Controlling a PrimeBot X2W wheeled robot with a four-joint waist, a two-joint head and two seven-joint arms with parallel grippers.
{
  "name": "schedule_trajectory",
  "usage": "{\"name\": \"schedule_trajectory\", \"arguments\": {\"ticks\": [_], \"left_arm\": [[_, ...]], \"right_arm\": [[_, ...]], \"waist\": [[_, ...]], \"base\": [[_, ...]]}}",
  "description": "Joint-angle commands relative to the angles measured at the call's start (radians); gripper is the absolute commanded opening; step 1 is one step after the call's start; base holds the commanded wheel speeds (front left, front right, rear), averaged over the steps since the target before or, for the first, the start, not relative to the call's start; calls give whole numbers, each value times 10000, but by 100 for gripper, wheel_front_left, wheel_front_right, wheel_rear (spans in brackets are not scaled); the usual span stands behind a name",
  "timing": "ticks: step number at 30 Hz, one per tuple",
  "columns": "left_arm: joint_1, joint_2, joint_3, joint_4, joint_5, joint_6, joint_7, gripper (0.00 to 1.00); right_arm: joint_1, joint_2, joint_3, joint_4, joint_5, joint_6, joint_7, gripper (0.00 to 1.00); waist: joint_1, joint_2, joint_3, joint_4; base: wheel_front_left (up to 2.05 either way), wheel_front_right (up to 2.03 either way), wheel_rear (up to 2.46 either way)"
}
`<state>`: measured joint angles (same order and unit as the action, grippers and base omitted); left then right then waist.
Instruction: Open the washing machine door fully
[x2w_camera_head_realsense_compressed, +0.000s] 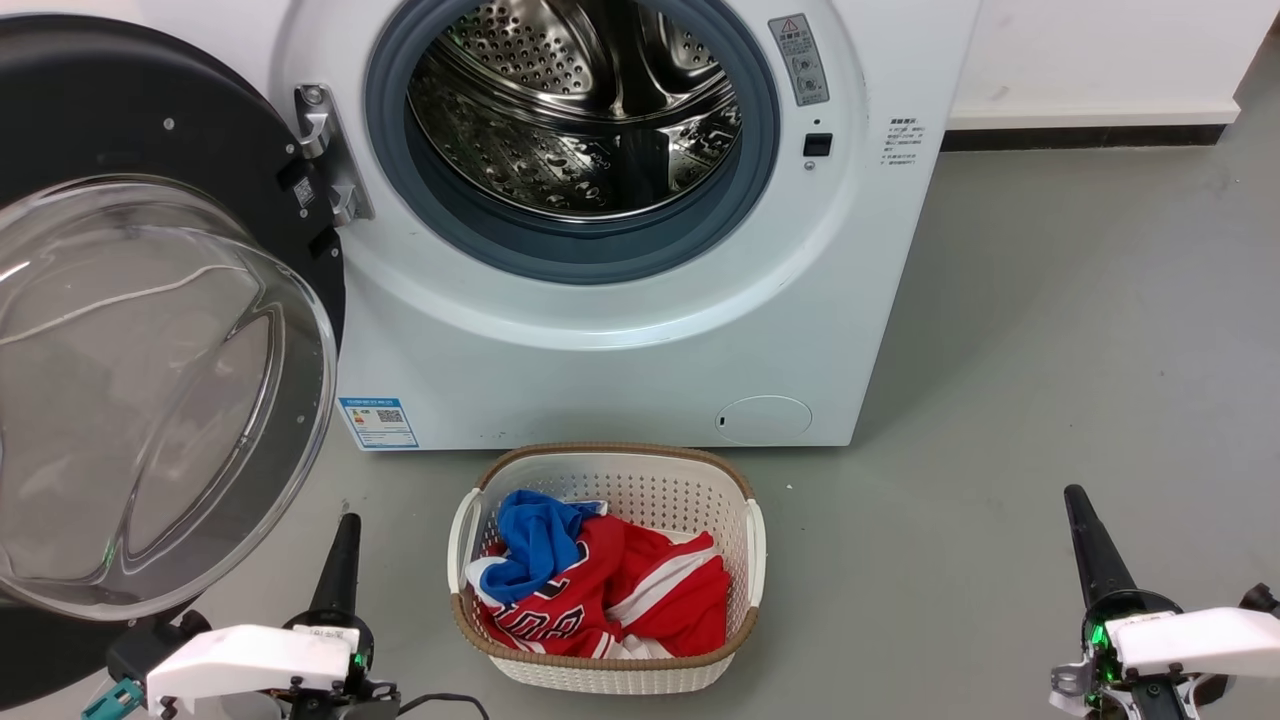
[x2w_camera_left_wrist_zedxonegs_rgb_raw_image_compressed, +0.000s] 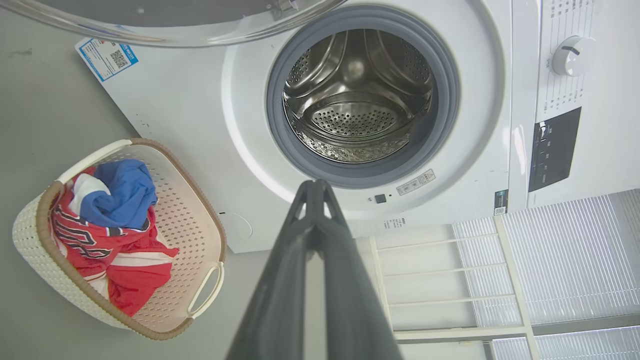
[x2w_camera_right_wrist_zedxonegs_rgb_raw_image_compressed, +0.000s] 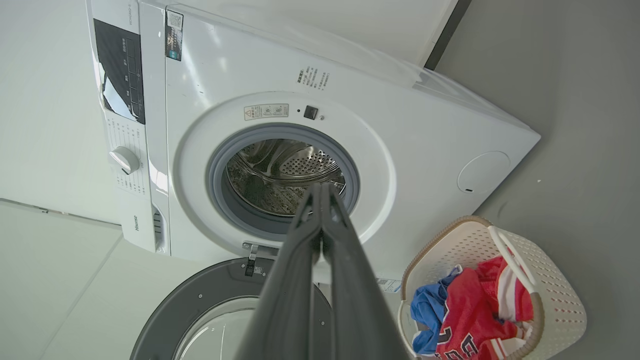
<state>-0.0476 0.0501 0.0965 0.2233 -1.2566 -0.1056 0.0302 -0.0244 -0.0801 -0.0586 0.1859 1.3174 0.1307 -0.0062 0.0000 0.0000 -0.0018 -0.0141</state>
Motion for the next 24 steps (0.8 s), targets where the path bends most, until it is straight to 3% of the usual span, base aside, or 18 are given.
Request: {"name": "schedule_trajectory", "arguments": {"ticks": [1,24], "left_arm": [[-230,2,14,-24,-226,-52,56,0],[-488,1,124,129,-2171,-181,539,0]], "right_arm": [[-257,-52,-30,-21,219,1,52,0],[-646,-6,-117,333,2000,1,558,0]], "waist": [[0,0,1,4],[0,0,27,78]], "base": [[0,0,0],[0,0,0]]}}
